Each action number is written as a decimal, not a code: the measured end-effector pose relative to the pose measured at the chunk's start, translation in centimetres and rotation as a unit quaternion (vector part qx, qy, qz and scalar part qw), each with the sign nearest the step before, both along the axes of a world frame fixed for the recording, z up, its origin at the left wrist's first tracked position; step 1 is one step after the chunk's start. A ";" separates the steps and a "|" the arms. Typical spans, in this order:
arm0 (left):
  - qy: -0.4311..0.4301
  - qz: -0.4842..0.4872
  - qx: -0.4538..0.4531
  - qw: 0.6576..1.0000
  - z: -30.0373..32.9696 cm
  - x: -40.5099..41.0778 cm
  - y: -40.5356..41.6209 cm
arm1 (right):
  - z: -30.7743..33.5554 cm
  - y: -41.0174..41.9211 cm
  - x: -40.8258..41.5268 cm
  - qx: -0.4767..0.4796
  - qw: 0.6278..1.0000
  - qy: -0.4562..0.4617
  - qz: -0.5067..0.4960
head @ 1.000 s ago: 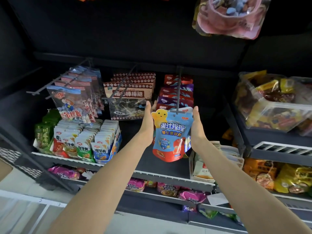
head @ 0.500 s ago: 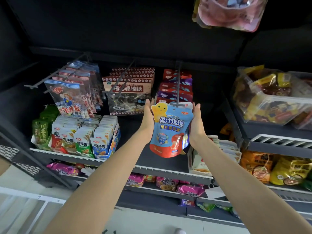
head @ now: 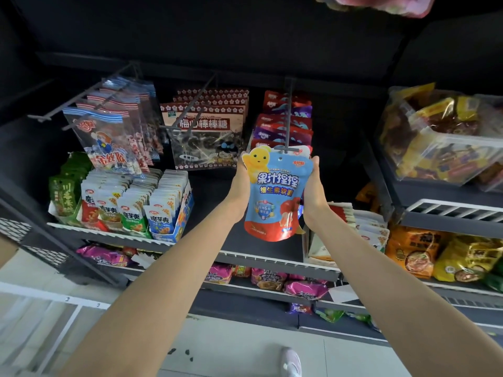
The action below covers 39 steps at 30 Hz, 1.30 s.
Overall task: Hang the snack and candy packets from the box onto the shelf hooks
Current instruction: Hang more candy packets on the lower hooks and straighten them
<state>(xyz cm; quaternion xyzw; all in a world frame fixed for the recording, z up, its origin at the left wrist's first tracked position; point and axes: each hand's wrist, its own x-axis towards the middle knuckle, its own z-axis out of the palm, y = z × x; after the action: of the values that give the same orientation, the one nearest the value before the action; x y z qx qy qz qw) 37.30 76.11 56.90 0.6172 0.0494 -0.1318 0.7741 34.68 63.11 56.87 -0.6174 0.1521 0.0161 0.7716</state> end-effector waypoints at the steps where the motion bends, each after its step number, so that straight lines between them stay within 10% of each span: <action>1: 0.000 0.005 0.003 1.000 -0.1 0.1 -0.1 | 0.1 0.0 0.0 0.001 1.000 0.000 -0.003; 19: 0.047 0.047 -0.109 0.992 0.7 -0.5 -1.0 | 1.4 2.5 -0.5 0.043 0.998 0.012 -0.048; 39: 0.051 0.067 -0.147 0.986 0.0 -0.7 -1.9 | 1.4 3.1 -1.1 -0.122 0.966 -0.104 -0.205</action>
<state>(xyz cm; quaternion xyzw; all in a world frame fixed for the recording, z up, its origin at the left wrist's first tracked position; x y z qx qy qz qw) 36.62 74.25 56.86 0.4844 0.1104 -0.1170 0.8599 33.55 66.19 58.30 -0.6609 0.1952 -0.2253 0.6887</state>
